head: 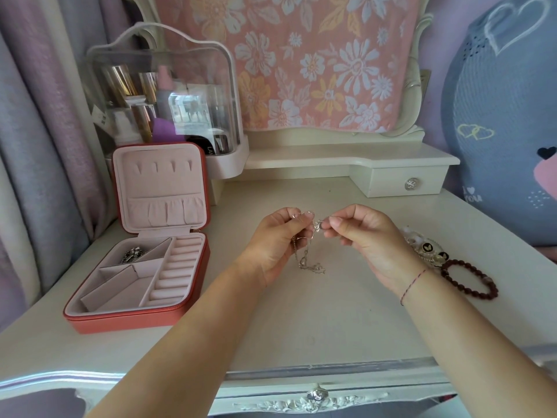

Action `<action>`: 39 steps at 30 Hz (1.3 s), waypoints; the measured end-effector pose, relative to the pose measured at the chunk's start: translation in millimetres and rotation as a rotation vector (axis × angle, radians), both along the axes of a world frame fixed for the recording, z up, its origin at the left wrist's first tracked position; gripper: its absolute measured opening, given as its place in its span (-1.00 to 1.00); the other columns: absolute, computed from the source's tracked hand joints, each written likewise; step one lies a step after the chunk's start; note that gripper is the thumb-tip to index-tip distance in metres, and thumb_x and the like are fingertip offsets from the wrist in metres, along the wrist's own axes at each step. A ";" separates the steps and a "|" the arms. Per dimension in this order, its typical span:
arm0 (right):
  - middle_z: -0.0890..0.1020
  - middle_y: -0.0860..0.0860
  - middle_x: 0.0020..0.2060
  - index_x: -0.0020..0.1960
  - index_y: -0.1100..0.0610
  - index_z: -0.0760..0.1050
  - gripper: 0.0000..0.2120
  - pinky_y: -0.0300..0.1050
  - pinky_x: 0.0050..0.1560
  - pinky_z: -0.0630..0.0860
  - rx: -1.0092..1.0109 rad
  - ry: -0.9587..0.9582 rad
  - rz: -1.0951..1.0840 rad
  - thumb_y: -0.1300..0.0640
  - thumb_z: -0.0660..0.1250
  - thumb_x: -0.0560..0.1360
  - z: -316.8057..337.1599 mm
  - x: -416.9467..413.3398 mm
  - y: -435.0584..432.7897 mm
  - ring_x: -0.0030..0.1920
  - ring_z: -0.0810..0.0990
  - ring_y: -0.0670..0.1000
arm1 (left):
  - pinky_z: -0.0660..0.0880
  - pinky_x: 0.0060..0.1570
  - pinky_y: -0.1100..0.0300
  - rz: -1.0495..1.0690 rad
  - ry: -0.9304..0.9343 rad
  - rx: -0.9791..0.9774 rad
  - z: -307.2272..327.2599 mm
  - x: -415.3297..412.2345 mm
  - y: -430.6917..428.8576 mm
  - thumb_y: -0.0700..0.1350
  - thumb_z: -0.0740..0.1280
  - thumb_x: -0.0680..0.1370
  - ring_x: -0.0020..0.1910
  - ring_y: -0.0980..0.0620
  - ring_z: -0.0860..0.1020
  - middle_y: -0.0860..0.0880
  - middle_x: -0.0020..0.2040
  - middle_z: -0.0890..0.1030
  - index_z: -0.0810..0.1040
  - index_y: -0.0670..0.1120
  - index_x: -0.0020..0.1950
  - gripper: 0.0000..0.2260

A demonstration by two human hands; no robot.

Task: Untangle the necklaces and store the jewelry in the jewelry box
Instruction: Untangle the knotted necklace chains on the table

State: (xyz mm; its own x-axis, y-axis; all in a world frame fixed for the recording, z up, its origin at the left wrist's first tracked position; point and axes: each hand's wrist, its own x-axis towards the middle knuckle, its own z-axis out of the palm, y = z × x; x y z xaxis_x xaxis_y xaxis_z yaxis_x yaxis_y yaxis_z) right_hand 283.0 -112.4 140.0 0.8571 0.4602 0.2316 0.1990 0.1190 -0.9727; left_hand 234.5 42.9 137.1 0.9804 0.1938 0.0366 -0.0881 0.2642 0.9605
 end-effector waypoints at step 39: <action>0.62 0.18 -0.14 -0.13 0.19 0.33 -0.86 -0.11 -0.28 0.38 0.135 0.171 0.147 0.31 0.12 0.60 2.5 -7.9 2.5 -0.46 0.53 0.02 | 0.34 -0.30 0.30 -0.003 -0.067 0.083 1.4 -2.3 -1.4 -0.20 0.33 0.56 -0.44 0.13 0.35 0.06 -0.42 0.49 0.45 -0.07 -0.19 -0.85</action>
State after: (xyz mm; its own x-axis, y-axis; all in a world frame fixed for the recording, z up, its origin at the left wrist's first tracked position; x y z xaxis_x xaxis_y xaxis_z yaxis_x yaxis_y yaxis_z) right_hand 275.1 -109.9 142.5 0.8153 0.5573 0.1570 0.0040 0.2658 -0.9640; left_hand 232.3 41.5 138.5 0.9757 0.1841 0.1183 -0.1525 0.1839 0.9710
